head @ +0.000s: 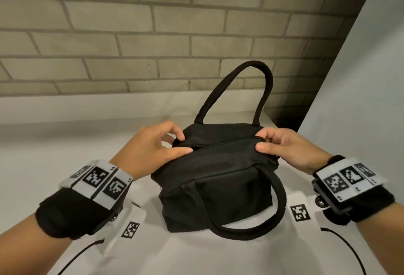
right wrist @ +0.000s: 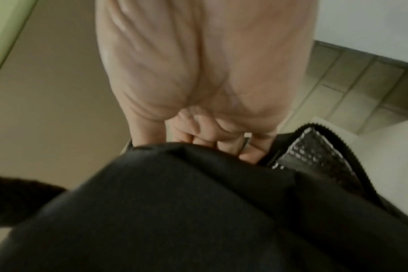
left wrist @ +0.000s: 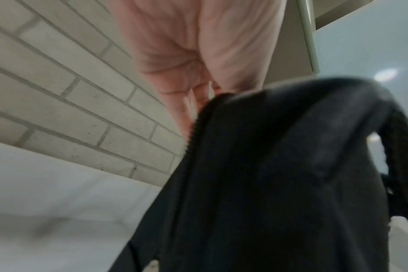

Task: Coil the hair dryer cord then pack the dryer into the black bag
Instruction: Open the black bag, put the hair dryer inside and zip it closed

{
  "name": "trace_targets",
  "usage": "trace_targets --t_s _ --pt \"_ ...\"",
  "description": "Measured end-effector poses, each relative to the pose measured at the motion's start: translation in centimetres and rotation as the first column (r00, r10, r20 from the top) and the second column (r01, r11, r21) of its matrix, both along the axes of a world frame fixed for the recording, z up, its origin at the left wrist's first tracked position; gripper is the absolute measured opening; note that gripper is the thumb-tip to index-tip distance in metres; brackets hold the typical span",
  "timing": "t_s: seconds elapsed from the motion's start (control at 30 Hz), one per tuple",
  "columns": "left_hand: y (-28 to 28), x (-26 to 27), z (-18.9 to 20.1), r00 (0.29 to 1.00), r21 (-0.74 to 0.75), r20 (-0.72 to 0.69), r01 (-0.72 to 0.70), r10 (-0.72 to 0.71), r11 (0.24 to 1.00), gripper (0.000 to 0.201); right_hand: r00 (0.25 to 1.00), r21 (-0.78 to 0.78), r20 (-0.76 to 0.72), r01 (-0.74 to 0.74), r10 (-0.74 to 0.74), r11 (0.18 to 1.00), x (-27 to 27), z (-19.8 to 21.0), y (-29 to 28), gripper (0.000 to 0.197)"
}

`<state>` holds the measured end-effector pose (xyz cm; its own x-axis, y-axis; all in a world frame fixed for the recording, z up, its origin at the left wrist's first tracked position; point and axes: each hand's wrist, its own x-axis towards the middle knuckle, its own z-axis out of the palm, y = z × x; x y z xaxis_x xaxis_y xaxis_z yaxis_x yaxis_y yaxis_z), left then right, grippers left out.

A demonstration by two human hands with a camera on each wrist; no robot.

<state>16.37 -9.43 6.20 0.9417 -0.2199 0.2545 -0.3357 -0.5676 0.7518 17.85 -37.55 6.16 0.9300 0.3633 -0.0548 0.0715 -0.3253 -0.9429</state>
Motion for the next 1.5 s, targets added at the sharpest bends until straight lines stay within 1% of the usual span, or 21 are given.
trace_targets --t_s 0.03,0.07,0.13,0.2,0.23,0.27,0.33,0.4,0.47,0.53,0.6,0.67,0.87,0.93,1.0,1.07,1.13,1.2,1.27,1.37,1.5 --pt "0.3 -0.1 0.0 0.999 -0.06 -0.03 0.01 -0.012 0.998 0.015 1.0 -0.032 0.004 0.017 -0.017 0.999 -0.1 0.2 0.0 0.007" --pt "0.7 -0.1 -0.1 0.999 -0.133 -0.047 0.008 -0.015 0.991 0.013 0.999 -0.072 0.018 0.038 -0.037 0.997 -0.1 0.2 -0.2 0.003" --pt "1.7 -0.2 -0.7 0.997 -0.283 -0.069 -0.056 0.038 0.958 0.007 0.998 -0.142 0.034 0.056 -0.052 0.988 -0.3 0.2 -0.8 0.006" --pt "3.1 -0.5 -2.2 0.981 -0.395 -0.159 -0.17 0.115 0.903 0.016 0.995 -0.188 0.064 0.092 -0.081 0.978 -0.7 0.5 -1.1 0.007" --pt "3.6 -0.8 -3.3 0.962 -0.379 -0.241 -0.215 0.128 0.9 0.015 0.991 -0.201 0.088 0.116 -0.1 0.973 -0.9 0.7 -1.2 0.007" --pt "3.9 -1.4 -4.5 0.938 -0.297 -0.325 -0.218 0.116 0.93 0.014 0.986 -0.211 0.12 0.141 -0.118 0.967 -1.1 0.9 -1.2 0.008" --pt "3.8 -2.7 -7.5 0.883 -0.126 -0.468 -0.107 0.036 0.986 0.014 0.967 -0.239 0.22 0.181 -0.128 0.954 -1.7 1.7 -1.0 0.011" --pt "3.1 -3.8 -9.3 0.841 -0.108 -0.54 -0.057 -0.01 0.993 0.014 0.936 -0.28 0.34 0.195 -0.093 0.94 -2.8 2.9 -0.3 0.013" --pt "2.6 -4.0 -9.9 0.842 -0.128 -0.54 -0.086 0.004 0.988 0.016 0.905 -0.354 0.424 0.137 0.028 0.925 -4.3 4.1 1.1 0.024" --pt "2.3 -3.8 -9.8 0.857 -0.134 -0.514 -0.106 0.022 0.985 0.011 0.872 -0.446 0.446 0.022 0.201 0.895 -5.5 4.7 2.8 0.039" --pt "2.3 -3.6 -9.4 0.863 -0.159 -0.504 -0.104 0.01 0.982 0.011 0.819 -0.604 0.435 -0.043 0.375 0.796 -6.2 4.2 4.6 0.052" --pt "2.4 -3.4 -9.2 0.858 -0.178 -0.514 -0.095 -0.01 0.98 0.017 0.763 -0.711 0.434 -0.037 0.48 0.702 -6.4 3.3 6.4 0.059" --pt "3.2 -3.6 -6.6 0.848 -0.173 -0.531 -0.103 -0.004 0.979 0.023 0.668 -0.703 0.55 0.045 0.502 0.71 -6.4 1.2 10.1 0.045" --pt "3.6 -3.8 -4.7 0.86 -0.161 -0.51 -0.088 -0.006 0.983 0.023 0.636 -0.734 0.546 0.05 0.545 0.677 -6.4 0.6 11.0 0.038" --pt "3.5 -3.9 -2.5 0.878 -0.159 -0.478 -0.067 -0.018 0.985 0.021 0.613 -0.772 0.52 0.039 0.595 0.634 -6.4 0.3 11.6 0.041" --pt "3.2 -3.9 -0.5 0.897 -0.123 -0.441 -0.027 -0.03 0.992 0.021 0.653 -0.746 0.499 -0.011 0.569 0.666 -6.4 1.0 12.1 0.041" --pt "2.6 -4.0 0.6 0.909 -0.074 -0.415 0.004 -0.035 0.997 0.025 0.747 -0.64 0.492 -0.037 0.447 0.767 -6.3 1.9 12.7 0.04" --pt "2.1 -3.9 1.0 0.913 -0.05 -0.406 0.003 -0.023 0.999 0.03 0.789 -0.568 0.526 0.047 0.318 0.822 -6.1 2.4 13.6 0.037" --pt "1.8 -3.7 0.9 0.925 0.008 -0.38 -0.014 0.016 1.0 0.031 0.783 -0.617 0.541 0.123 0.306 0.777 -5.6 2.2 14.8 0.028" --pt "2.1 -3.7 0.6 0.939 0.073 -0.339 -0.03 0.053 0.997 0.027 0.792 -0.678 0.505 0.119 0.342 0.726 -5.2 1.5 16.0 0.023" --pt "2.8 -3.9 -0.3 0.931 -0.039 -0.365 -0.007 -0.007 0.999 0.025 0.816 -0.693 0.464 0.09 0.346 0.715 -4.9 1.1 16.6 0.023"
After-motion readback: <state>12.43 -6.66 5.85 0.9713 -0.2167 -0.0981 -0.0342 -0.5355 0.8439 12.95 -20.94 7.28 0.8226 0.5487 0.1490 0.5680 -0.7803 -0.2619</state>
